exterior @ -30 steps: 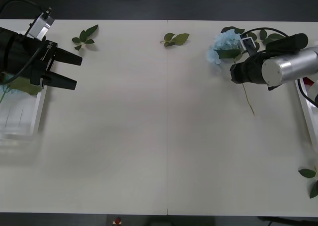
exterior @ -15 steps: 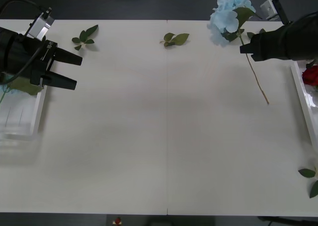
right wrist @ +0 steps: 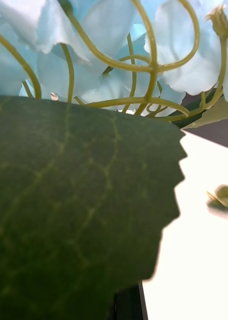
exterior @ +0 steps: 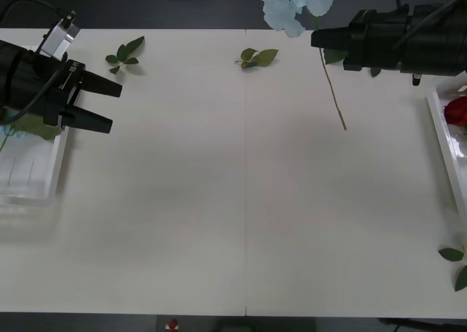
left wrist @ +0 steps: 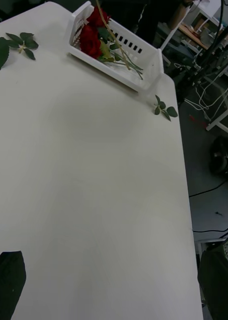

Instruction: Put the red flowers into the right box and the blue flowers into the left box

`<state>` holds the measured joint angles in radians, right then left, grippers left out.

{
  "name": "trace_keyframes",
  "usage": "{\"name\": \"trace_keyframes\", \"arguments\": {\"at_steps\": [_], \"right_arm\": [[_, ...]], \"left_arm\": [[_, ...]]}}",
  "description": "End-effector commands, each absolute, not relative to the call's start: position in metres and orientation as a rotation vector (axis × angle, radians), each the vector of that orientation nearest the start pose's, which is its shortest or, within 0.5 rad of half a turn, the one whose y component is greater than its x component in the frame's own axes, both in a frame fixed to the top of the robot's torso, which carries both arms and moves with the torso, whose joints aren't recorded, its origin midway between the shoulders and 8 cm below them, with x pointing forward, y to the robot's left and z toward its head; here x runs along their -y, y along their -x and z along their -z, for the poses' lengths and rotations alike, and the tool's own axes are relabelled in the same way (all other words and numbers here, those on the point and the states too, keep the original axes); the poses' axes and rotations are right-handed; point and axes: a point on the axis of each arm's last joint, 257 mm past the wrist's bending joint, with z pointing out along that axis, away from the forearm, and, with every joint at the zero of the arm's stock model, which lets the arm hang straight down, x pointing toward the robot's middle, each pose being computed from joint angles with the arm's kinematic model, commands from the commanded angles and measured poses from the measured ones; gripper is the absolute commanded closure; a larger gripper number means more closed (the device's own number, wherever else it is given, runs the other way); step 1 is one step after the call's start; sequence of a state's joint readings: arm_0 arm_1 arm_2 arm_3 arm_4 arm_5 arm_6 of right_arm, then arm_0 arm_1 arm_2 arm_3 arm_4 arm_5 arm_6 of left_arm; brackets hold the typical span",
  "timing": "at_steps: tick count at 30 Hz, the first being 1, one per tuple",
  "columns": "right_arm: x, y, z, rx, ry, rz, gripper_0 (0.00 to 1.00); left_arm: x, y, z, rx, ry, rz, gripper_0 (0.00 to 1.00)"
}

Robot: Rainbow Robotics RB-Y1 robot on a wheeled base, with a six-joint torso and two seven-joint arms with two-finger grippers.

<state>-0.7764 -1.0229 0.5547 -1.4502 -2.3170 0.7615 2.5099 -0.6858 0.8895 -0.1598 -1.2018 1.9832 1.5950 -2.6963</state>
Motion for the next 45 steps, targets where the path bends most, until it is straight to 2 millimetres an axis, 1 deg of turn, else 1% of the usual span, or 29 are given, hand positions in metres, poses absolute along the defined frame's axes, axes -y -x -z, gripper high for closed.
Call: {"name": "trace_keyframes", "arguments": {"at_steps": [1, 3, 7, 9, 10, 11, 14, 19, 21, 22, 27, 31, 35, 39, 45], "right_arm": [[0.079, -0.516, -0.003, -1.540, 0.896, -0.992, 1.00], [0.065, -0.509, -0.006, -1.499, 0.903, -1.038, 1.00], [0.032, -0.492, -0.015, -1.406, 0.915, -1.149, 1.00], [0.021, -0.486, -0.019, -1.384, 0.907, -1.195, 1.00], [0.012, -0.481, -0.021, -1.369, 0.903, -1.230, 1.00], [0.008, -0.480, -0.022, -1.361, 0.900, -1.242, 1.00], [-0.009, -0.475, -0.025, -1.335, 0.876, -1.293, 1.00], [-0.028, -0.474, -0.035, -1.292, 0.816, -1.353, 1.00], [-0.030, -0.474, -0.036, -1.290, 0.810, -1.358, 1.00], [-0.033, -0.475, -0.037, -1.286, 0.795, -1.363, 1.00], [-0.037, -0.476, -0.038, -1.283, 0.771, -1.374, 1.00], [-0.038, -0.475, -0.039, -1.280, 0.765, -1.386, 1.00], [-0.037, -0.474, -0.040, -1.279, 0.754, -1.405, 1.00], [-0.037, -0.474, -0.039, -1.280, 0.750, -1.408, 1.00], [-0.037, -0.474, -0.039, -1.280, 0.750, -1.408, 1.00]], "left_arm": [[-0.183, -0.440, 0.078, -1.653, -1.422, 0.979, 0.00], [-0.178, -0.437, 0.077, -1.640, -1.425, 1.001, 0.00], [-0.164, -0.430, 0.076, -1.599, -1.421, 1.063, 0.00], [-0.157, -0.429, 0.075, -1.606, -1.388, 1.107, 0.00], [-0.149, -0.428, 0.076, -1.607, -1.362, 1.147, 0.00], [-0.147, -0.428, 0.077, -1.609, -1.347, 1.164, 0.00], [-0.129, -0.427, 0.080, -1.618, -1.261, 1.252, 0.00], [-0.104, -0.428, 0.082, -1.582, -1.185, 1.301, 0.00], [-0.101, -0.428, 0.082, -1.579, -1.175, 1.304, 0.00], [-0.093, -0.428, 0.084, -1.578, -1.158, 1.318, 0.00], [-0.068, -0.425, 0.088, -1.586, -1.079, 1.421, 0.00], [-0.057, -0.424, 0.091, -1.598, -1.049, 1.453, 0.00], [-0.044, -0.427, 0.090, -1.610, -1.017, 1.458, 0.00], [-0.025, -0.428, 0.085, -1.597, -0.993, 1.488, 0.00], [-0.007, -0.430, 0.074, -1.576, -0.969, 1.520, 0.00]]}}
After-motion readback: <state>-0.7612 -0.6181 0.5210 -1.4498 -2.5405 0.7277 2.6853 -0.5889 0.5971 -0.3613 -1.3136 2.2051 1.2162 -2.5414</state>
